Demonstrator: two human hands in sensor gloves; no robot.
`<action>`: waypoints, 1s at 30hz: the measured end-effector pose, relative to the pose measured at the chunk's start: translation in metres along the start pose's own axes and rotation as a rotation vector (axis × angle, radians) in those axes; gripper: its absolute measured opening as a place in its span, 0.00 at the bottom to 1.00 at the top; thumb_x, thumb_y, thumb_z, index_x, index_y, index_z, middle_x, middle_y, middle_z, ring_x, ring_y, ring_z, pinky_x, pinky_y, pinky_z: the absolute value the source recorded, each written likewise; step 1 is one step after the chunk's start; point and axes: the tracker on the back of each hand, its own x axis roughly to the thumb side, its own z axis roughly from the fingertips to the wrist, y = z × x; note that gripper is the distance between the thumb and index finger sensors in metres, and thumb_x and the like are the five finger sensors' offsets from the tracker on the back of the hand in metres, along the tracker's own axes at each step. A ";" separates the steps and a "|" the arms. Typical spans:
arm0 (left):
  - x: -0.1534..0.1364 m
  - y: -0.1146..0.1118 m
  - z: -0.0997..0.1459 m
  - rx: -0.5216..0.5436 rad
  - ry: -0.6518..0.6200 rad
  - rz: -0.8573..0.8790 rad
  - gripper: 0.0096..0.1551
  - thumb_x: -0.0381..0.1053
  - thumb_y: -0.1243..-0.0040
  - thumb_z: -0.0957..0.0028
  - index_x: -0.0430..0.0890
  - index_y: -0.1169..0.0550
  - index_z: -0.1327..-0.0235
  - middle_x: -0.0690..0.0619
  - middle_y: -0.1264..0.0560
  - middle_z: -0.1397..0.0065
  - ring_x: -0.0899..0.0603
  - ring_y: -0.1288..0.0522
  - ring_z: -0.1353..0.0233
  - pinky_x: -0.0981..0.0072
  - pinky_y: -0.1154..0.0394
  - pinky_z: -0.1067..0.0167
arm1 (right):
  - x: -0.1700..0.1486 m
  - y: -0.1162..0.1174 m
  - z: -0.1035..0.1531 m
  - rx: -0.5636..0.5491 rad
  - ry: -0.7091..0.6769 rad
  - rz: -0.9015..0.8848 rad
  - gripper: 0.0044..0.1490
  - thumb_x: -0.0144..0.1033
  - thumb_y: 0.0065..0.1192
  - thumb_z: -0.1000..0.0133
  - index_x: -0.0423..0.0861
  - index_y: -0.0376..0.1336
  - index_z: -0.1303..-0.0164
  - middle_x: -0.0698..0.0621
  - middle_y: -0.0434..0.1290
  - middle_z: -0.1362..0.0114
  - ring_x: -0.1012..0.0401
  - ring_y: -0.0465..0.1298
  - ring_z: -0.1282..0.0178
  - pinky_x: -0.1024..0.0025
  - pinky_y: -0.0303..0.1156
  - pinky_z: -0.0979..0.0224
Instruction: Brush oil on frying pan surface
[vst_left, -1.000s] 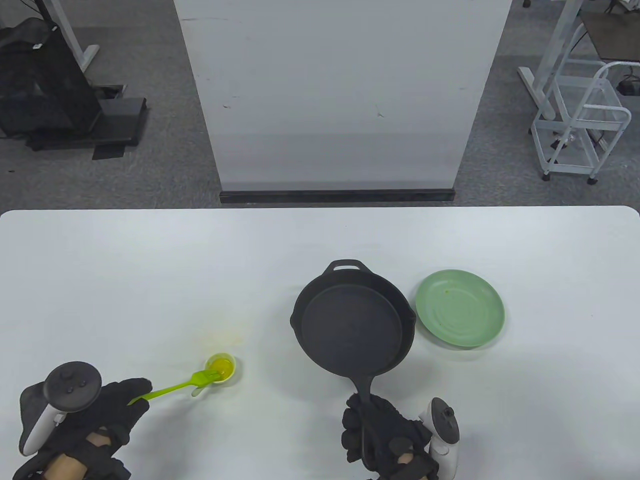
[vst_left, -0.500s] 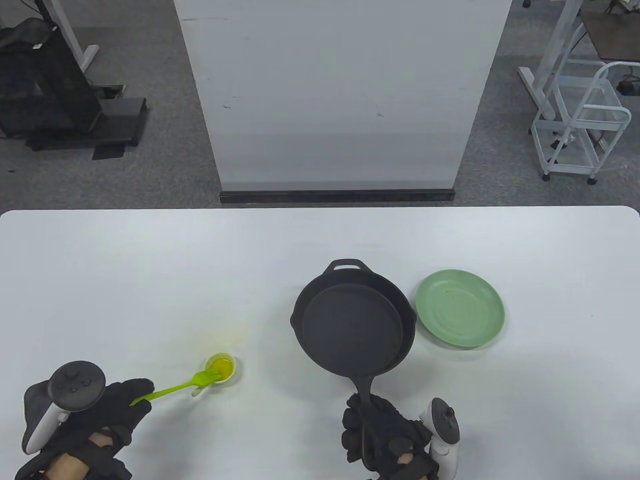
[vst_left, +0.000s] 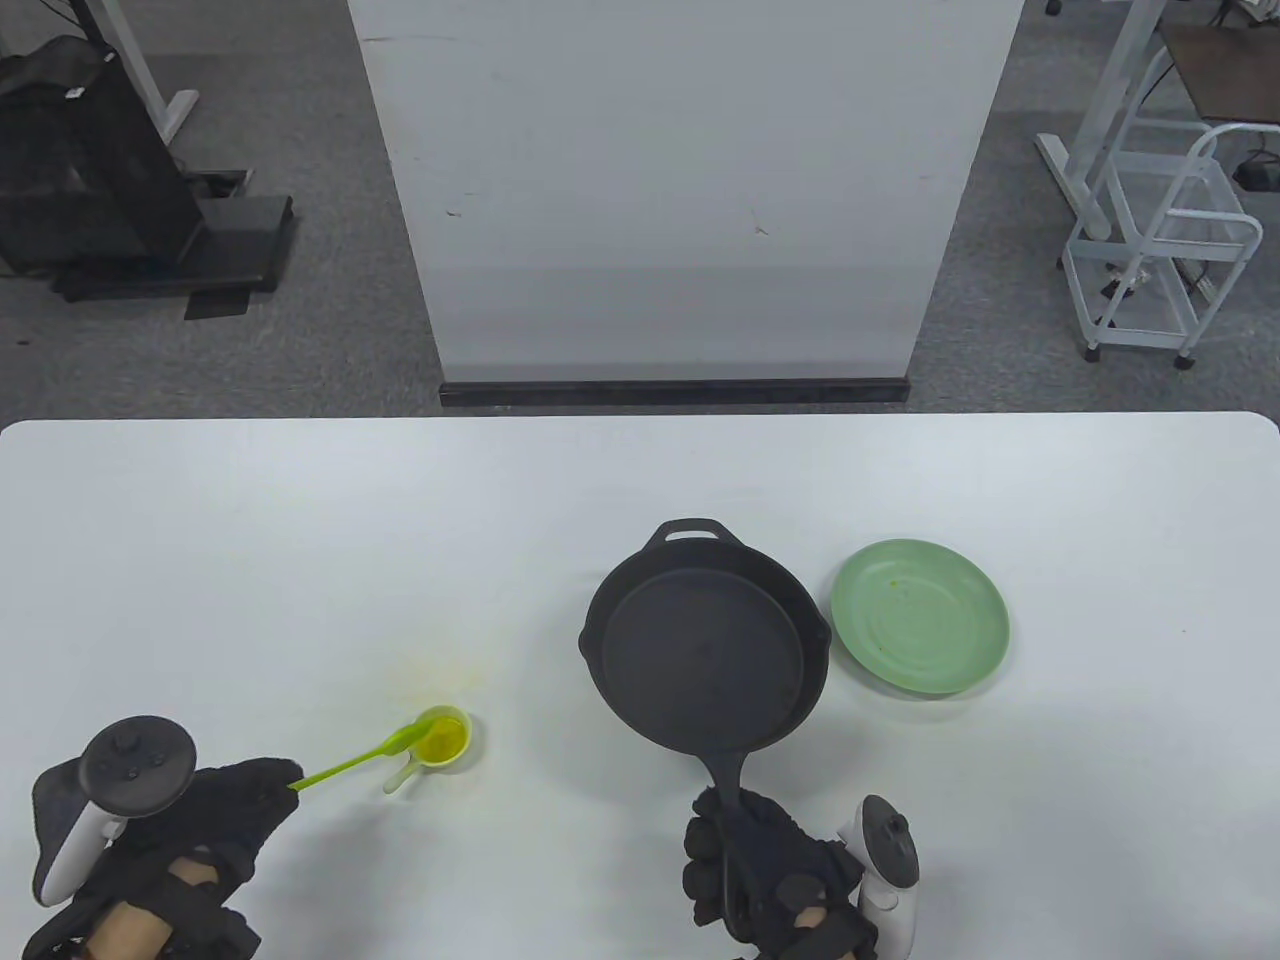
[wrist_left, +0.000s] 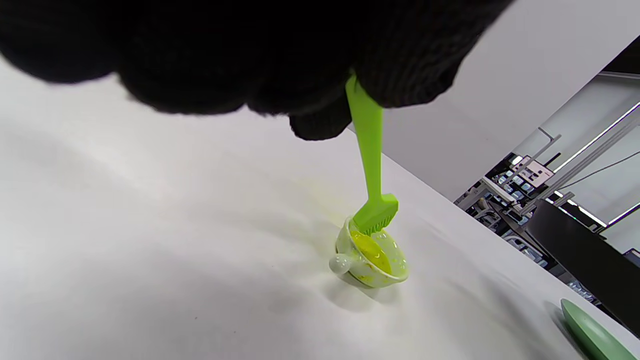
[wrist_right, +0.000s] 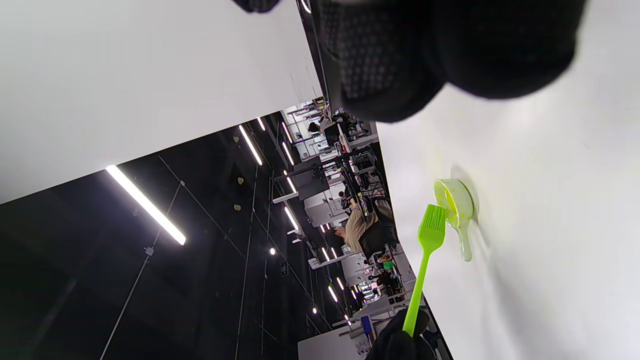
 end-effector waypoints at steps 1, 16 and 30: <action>-0.001 0.000 -0.001 -0.007 0.005 0.010 0.28 0.54 0.40 0.51 0.42 0.18 0.43 0.49 0.18 0.56 0.39 0.20 0.62 0.47 0.22 0.59 | 0.000 0.000 0.000 0.000 0.000 0.000 0.37 0.40 0.52 0.46 0.28 0.52 0.38 0.34 0.68 0.46 0.55 0.80 0.61 0.66 0.81 0.62; -0.023 0.006 -0.015 -0.219 0.233 0.222 0.28 0.56 0.42 0.49 0.38 0.15 0.50 0.54 0.17 0.69 0.44 0.20 0.74 0.53 0.20 0.72 | 0.000 0.000 0.000 0.002 0.006 0.000 0.37 0.40 0.52 0.46 0.28 0.52 0.38 0.34 0.68 0.46 0.55 0.80 0.61 0.66 0.81 0.62; -0.026 0.014 -0.018 -0.212 0.222 0.336 0.28 0.56 0.40 0.50 0.36 0.15 0.51 0.55 0.16 0.71 0.45 0.19 0.77 0.53 0.19 0.75 | 0.000 0.000 0.000 0.002 0.000 0.001 0.37 0.40 0.52 0.46 0.28 0.52 0.38 0.35 0.68 0.46 0.55 0.80 0.61 0.67 0.81 0.62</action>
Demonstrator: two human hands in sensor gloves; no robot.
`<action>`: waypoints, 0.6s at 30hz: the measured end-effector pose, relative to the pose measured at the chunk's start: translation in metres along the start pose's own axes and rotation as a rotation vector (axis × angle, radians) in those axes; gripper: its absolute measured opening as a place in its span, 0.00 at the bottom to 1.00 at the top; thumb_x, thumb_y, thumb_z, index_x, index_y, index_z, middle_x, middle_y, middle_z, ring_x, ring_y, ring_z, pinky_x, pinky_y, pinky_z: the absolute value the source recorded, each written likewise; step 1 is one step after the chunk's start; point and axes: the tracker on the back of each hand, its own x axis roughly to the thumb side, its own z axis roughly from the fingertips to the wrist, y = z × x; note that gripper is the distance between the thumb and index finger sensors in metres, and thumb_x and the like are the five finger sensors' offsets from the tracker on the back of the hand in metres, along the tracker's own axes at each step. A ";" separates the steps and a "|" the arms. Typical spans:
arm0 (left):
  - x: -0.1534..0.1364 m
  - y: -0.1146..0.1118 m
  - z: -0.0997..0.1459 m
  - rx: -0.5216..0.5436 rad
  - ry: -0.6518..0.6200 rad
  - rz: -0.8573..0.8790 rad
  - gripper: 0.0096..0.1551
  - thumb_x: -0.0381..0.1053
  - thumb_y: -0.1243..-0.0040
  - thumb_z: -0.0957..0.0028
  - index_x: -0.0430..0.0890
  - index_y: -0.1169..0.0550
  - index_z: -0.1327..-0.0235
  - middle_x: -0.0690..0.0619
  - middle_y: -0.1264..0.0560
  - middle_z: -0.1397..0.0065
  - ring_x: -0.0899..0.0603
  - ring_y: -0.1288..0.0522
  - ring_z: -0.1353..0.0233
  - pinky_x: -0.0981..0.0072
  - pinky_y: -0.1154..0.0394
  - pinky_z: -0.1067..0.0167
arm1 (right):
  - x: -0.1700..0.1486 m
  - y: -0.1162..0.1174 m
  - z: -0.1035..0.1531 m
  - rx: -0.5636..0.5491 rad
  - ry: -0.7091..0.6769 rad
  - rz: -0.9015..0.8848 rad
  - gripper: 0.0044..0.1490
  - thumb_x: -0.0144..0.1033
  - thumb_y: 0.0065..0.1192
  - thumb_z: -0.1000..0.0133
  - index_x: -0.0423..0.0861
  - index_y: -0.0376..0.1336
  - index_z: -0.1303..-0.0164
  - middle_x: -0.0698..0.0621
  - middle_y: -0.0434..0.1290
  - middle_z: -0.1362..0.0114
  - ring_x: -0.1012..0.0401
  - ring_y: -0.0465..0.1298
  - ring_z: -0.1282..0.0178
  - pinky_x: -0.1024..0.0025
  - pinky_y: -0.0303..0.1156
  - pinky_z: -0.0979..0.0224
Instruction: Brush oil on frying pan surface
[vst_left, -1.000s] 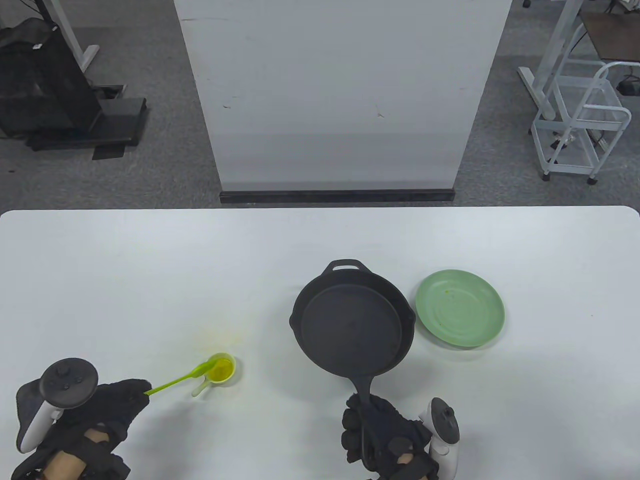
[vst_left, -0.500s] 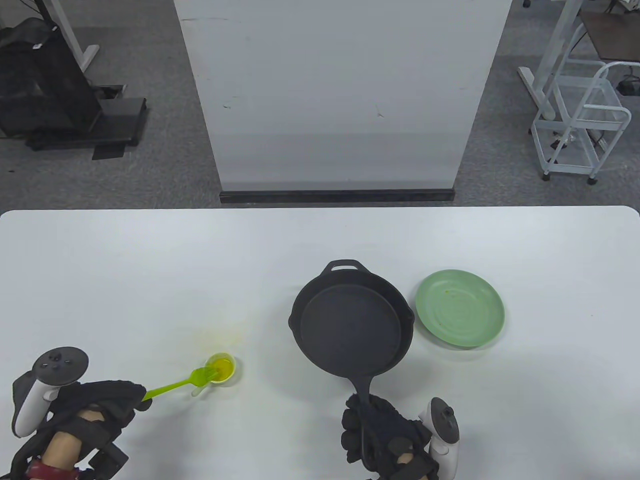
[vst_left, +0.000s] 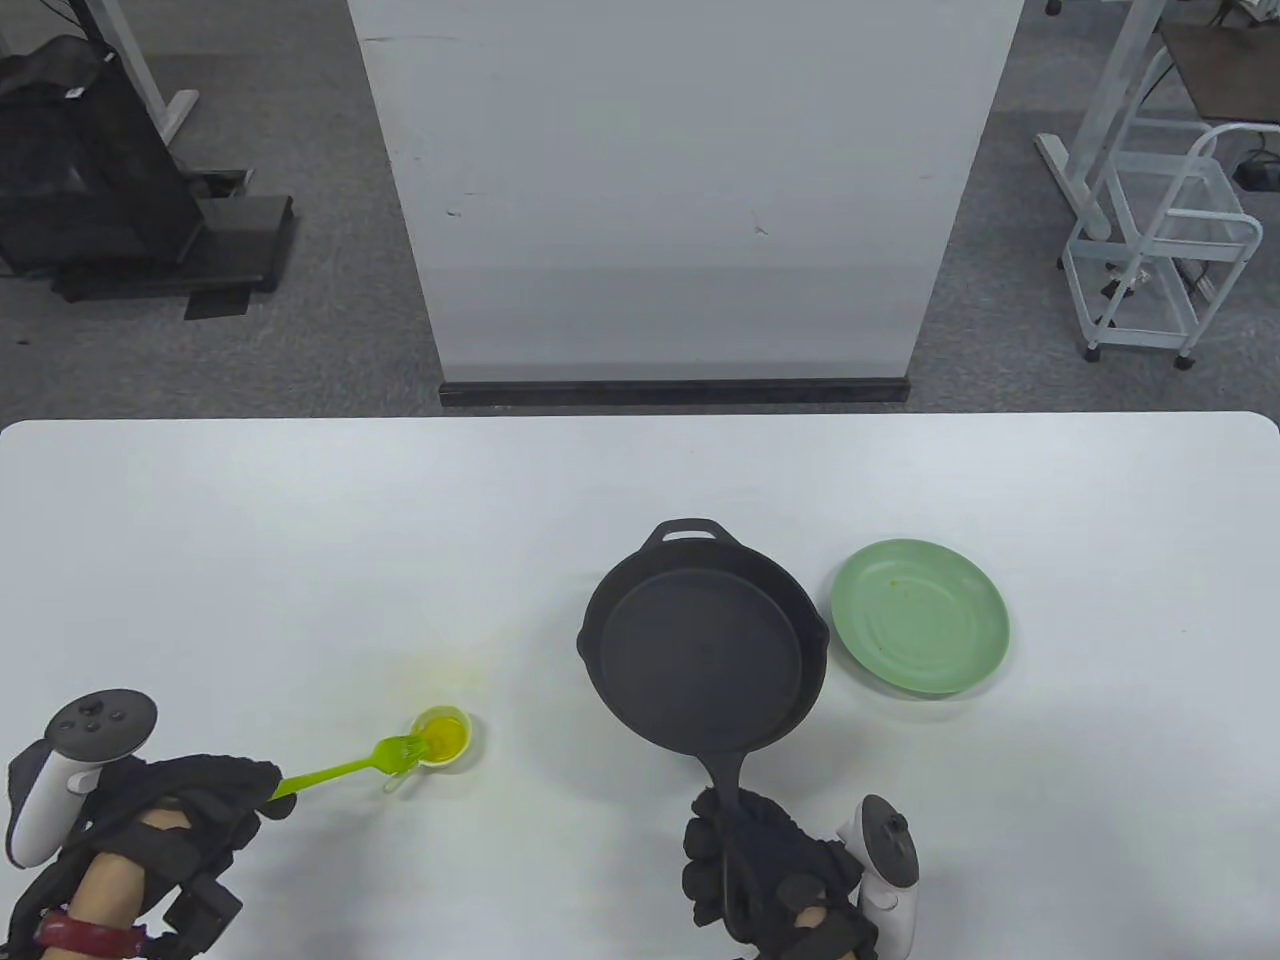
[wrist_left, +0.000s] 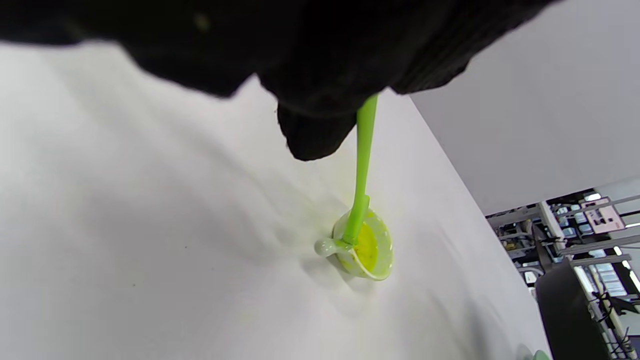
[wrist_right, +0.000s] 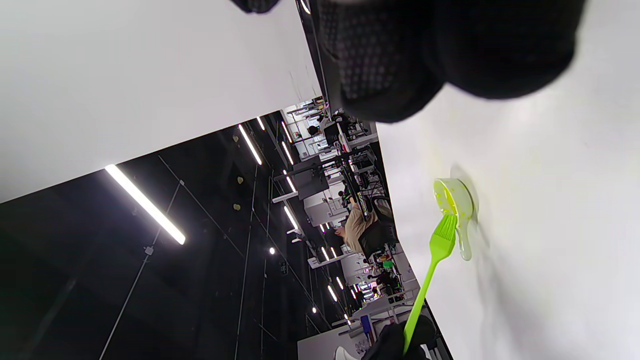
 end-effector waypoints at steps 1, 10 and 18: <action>0.002 0.002 0.001 0.001 -0.014 0.021 0.28 0.56 0.40 0.50 0.36 0.15 0.51 0.55 0.16 0.71 0.45 0.19 0.77 0.54 0.19 0.75 | 0.000 0.000 0.000 0.000 0.000 0.001 0.37 0.40 0.52 0.46 0.28 0.52 0.38 0.35 0.68 0.46 0.55 0.80 0.61 0.67 0.81 0.62; 0.046 -0.004 0.008 -0.093 -0.207 0.194 0.27 0.53 0.41 0.49 0.39 0.19 0.43 0.55 0.16 0.72 0.45 0.19 0.77 0.54 0.19 0.74 | -0.001 0.001 0.000 0.003 0.001 0.003 0.37 0.40 0.52 0.46 0.28 0.52 0.38 0.35 0.68 0.46 0.55 0.80 0.61 0.66 0.81 0.62; 0.126 -0.043 0.011 -0.216 -0.344 0.221 0.28 0.53 0.43 0.48 0.38 0.23 0.42 0.56 0.16 0.72 0.46 0.19 0.77 0.55 0.19 0.75 | -0.001 0.001 0.000 0.005 -0.006 0.017 0.37 0.40 0.52 0.46 0.28 0.52 0.38 0.34 0.68 0.46 0.55 0.80 0.61 0.66 0.81 0.62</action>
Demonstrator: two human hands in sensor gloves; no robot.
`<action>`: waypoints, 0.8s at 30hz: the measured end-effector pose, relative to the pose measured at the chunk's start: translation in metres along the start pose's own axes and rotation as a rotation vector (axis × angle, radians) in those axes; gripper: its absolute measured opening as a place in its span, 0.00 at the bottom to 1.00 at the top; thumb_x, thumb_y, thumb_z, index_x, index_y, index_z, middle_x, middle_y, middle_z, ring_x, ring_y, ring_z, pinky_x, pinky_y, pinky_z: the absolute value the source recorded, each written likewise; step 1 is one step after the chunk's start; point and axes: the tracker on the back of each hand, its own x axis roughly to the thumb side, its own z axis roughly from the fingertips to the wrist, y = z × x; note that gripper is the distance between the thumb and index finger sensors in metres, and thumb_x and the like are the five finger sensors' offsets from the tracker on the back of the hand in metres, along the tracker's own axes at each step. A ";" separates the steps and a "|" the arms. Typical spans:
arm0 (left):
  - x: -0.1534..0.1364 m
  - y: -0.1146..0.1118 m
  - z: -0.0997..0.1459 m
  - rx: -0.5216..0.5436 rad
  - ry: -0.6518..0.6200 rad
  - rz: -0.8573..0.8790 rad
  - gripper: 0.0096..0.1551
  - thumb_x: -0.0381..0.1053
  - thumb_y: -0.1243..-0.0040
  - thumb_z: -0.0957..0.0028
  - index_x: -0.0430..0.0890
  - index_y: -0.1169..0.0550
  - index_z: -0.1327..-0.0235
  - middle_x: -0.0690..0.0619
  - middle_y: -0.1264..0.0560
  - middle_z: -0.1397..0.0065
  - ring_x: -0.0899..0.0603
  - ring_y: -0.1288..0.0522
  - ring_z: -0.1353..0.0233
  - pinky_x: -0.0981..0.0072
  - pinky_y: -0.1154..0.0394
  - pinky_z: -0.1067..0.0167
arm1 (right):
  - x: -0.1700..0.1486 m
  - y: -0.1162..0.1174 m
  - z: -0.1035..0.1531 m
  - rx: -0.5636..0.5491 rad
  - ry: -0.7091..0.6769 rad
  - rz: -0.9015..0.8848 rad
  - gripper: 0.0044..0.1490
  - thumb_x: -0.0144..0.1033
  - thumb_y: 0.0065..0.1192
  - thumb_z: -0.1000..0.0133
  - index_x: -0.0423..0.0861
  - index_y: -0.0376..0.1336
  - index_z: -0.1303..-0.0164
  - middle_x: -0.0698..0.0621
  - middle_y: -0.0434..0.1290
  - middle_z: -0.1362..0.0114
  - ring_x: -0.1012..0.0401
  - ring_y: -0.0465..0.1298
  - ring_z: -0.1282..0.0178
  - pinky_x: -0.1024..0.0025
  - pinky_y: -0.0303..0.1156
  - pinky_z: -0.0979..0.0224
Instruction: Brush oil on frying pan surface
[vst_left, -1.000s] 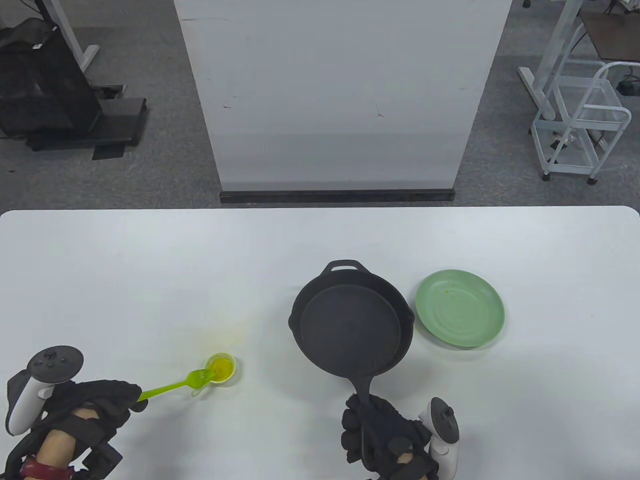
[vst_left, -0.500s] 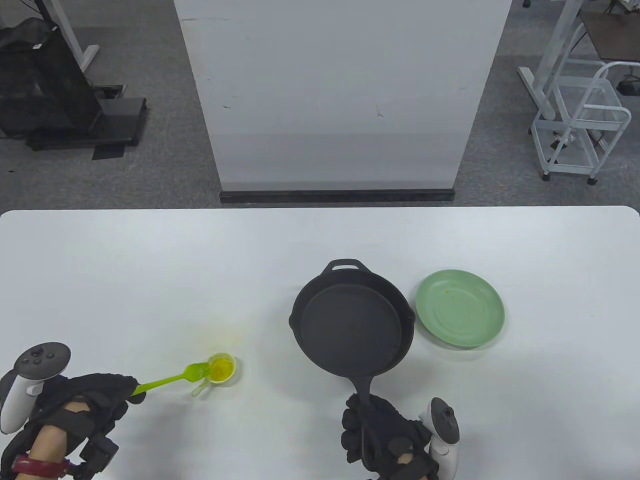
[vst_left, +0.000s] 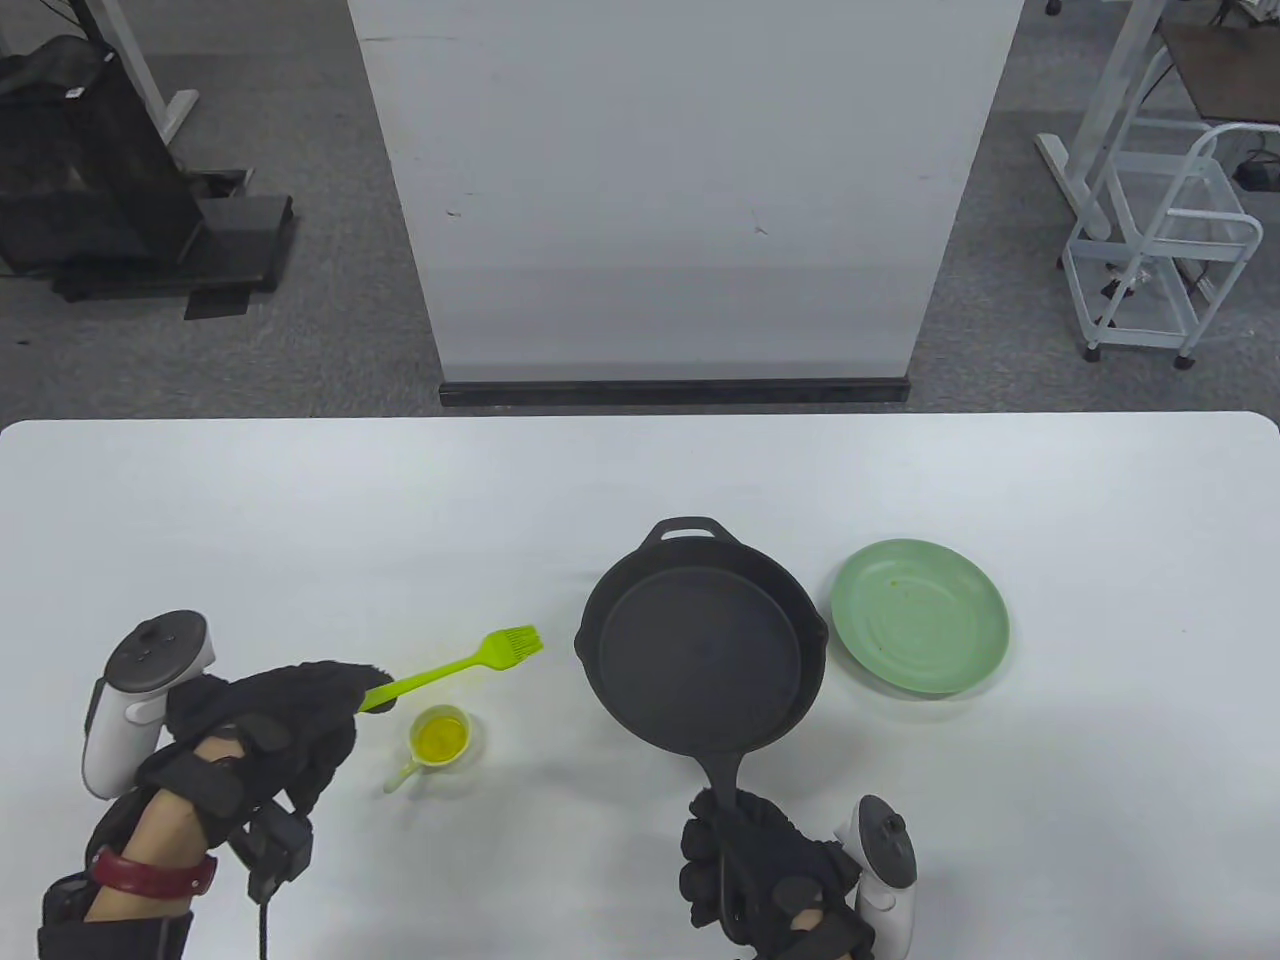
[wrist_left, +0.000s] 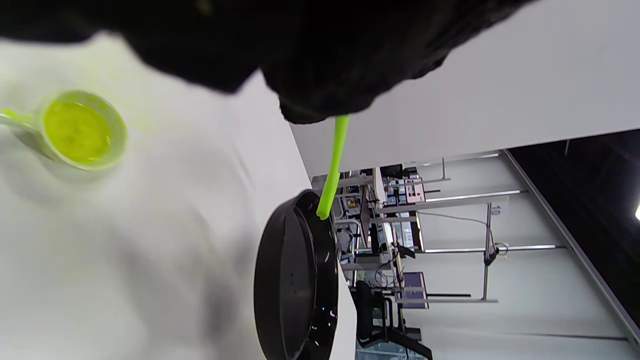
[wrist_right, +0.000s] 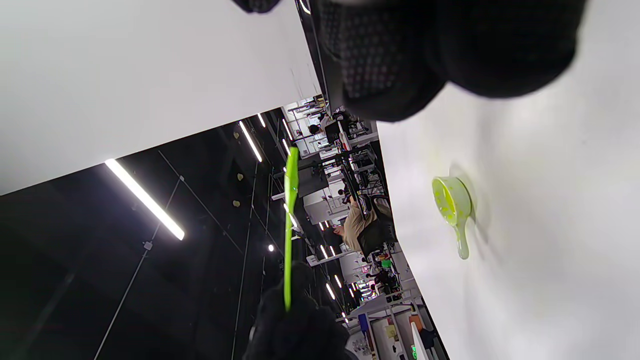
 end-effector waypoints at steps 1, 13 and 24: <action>0.011 -0.011 -0.008 -0.022 -0.012 -0.018 0.28 0.53 0.43 0.48 0.38 0.23 0.41 0.56 0.16 0.72 0.46 0.19 0.77 0.55 0.19 0.75 | 0.000 0.000 0.000 -0.001 -0.001 -0.001 0.37 0.40 0.52 0.46 0.28 0.52 0.38 0.34 0.68 0.46 0.54 0.80 0.61 0.66 0.81 0.62; 0.061 -0.110 -0.083 -0.148 -0.020 -0.134 0.28 0.52 0.41 0.49 0.38 0.25 0.41 0.56 0.14 0.72 0.46 0.18 0.78 0.55 0.19 0.76 | 0.000 -0.001 -0.001 -0.002 -0.001 0.002 0.37 0.40 0.53 0.46 0.28 0.52 0.38 0.34 0.68 0.46 0.54 0.80 0.61 0.66 0.81 0.62; 0.070 -0.160 -0.121 -0.151 0.065 -0.282 0.27 0.52 0.40 0.49 0.38 0.24 0.42 0.56 0.14 0.72 0.46 0.18 0.78 0.55 0.18 0.76 | 0.003 0.005 0.000 0.032 -0.018 0.044 0.37 0.41 0.52 0.46 0.28 0.53 0.38 0.35 0.68 0.46 0.55 0.80 0.61 0.67 0.81 0.63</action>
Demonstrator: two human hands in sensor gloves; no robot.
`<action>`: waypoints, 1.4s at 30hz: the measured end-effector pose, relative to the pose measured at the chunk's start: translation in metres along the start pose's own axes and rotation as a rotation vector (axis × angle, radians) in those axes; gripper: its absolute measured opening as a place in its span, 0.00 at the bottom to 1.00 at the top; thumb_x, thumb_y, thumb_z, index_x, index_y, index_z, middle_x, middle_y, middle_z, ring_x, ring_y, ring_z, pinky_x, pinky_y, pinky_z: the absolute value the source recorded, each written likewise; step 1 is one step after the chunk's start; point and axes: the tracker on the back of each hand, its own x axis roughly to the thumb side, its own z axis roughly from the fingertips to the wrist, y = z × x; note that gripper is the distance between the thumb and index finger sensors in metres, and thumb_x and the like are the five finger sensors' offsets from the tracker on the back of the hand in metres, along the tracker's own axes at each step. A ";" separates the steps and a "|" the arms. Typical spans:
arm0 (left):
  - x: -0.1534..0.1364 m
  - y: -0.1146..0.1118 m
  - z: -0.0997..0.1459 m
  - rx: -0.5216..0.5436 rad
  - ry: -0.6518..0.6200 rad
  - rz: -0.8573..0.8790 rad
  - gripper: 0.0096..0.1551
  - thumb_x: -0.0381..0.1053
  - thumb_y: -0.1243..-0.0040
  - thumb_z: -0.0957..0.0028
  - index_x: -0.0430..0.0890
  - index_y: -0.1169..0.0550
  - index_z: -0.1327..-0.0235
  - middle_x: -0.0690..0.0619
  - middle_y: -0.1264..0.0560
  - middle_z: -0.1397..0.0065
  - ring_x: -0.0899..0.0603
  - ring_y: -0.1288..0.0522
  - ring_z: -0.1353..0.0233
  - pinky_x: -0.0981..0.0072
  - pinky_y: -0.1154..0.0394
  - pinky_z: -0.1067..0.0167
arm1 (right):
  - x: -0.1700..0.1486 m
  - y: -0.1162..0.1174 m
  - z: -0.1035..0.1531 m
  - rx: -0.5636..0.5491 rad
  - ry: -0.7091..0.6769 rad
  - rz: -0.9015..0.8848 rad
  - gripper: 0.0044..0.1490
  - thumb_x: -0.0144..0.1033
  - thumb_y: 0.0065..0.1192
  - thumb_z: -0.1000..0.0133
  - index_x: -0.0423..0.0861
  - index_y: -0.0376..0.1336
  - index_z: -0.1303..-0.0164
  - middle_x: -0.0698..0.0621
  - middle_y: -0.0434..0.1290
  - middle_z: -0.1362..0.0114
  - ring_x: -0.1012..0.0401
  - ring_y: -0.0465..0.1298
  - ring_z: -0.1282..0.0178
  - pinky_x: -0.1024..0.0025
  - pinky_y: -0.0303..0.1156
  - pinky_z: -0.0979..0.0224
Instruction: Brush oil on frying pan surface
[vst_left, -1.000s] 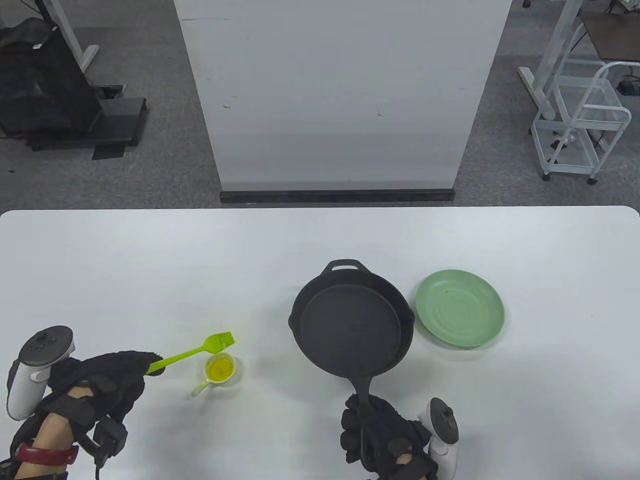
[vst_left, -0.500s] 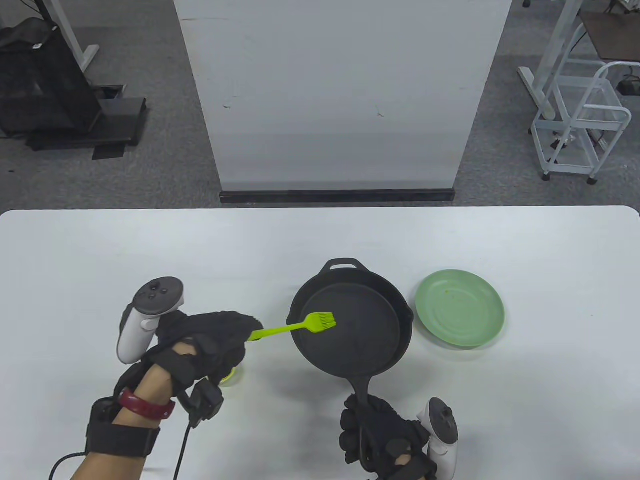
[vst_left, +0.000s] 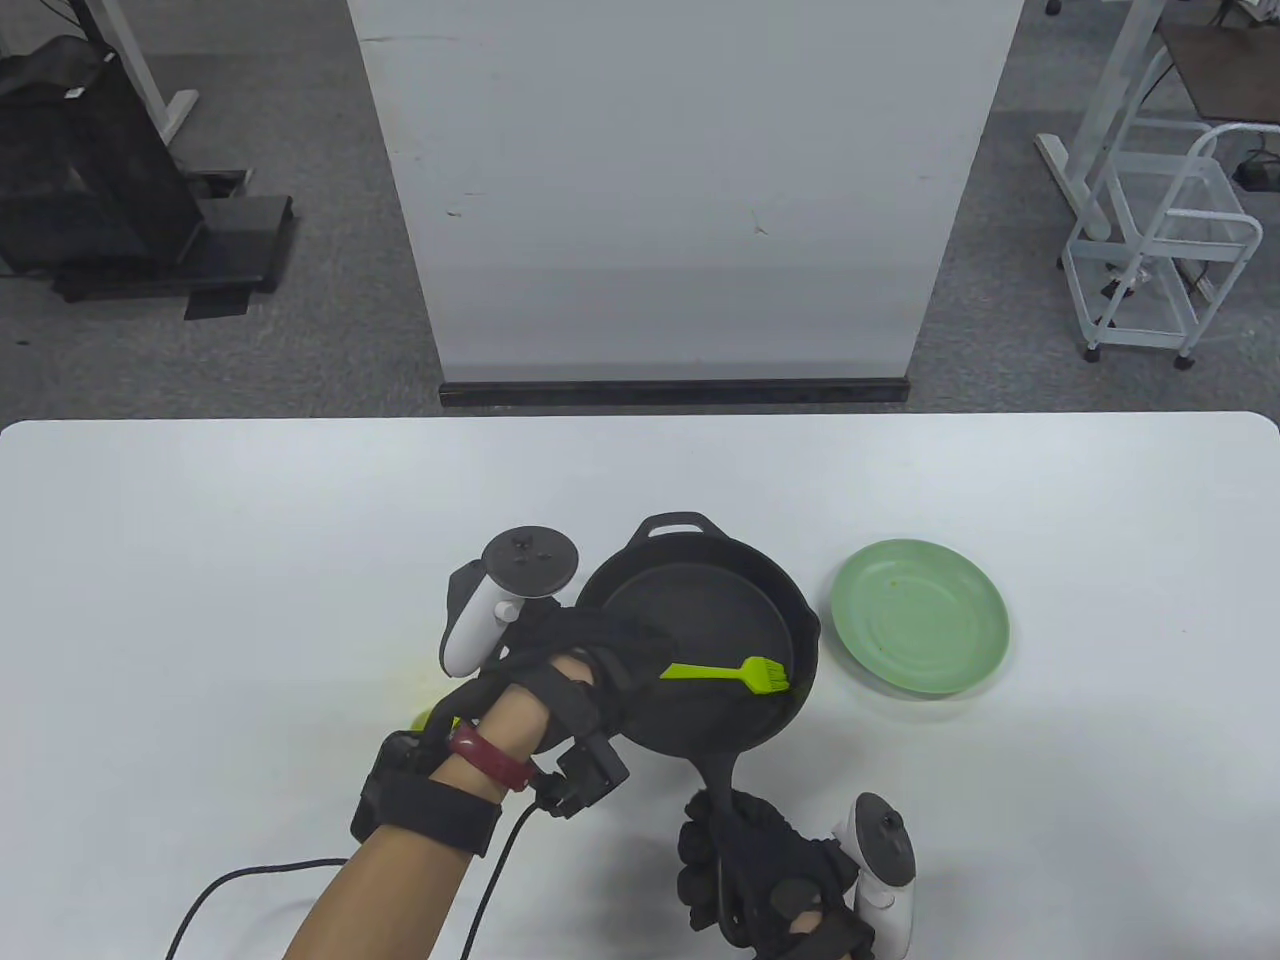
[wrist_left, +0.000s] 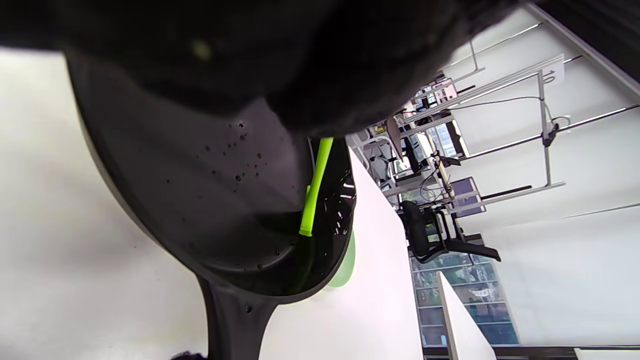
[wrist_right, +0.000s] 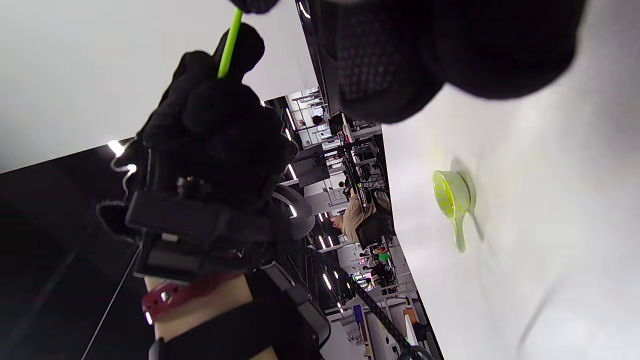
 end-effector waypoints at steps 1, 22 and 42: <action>0.000 0.000 -0.001 -0.002 0.004 -0.001 0.27 0.52 0.40 0.49 0.38 0.23 0.42 0.56 0.14 0.72 0.46 0.18 0.78 0.55 0.18 0.76 | 0.000 0.000 0.000 -0.002 0.000 -0.003 0.37 0.41 0.52 0.47 0.28 0.53 0.38 0.35 0.68 0.46 0.55 0.80 0.61 0.67 0.81 0.63; -0.027 0.051 0.029 0.104 0.119 -0.247 0.23 0.53 0.39 0.49 0.45 0.18 0.45 0.56 0.15 0.76 0.47 0.19 0.80 0.56 0.19 0.77 | -0.001 -0.005 0.002 -0.046 0.008 -0.016 0.37 0.40 0.52 0.46 0.27 0.52 0.38 0.34 0.68 0.46 0.55 0.80 0.61 0.67 0.81 0.62; 0.016 0.063 0.073 0.228 0.079 -0.497 0.23 0.52 0.38 0.50 0.43 0.18 0.46 0.55 0.15 0.78 0.47 0.19 0.80 0.55 0.19 0.77 | -0.001 -0.005 0.001 -0.038 0.020 -0.023 0.37 0.40 0.52 0.46 0.27 0.52 0.38 0.34 0.68 0.46 0.55 0.80 0.61 0.67 0.81 0.62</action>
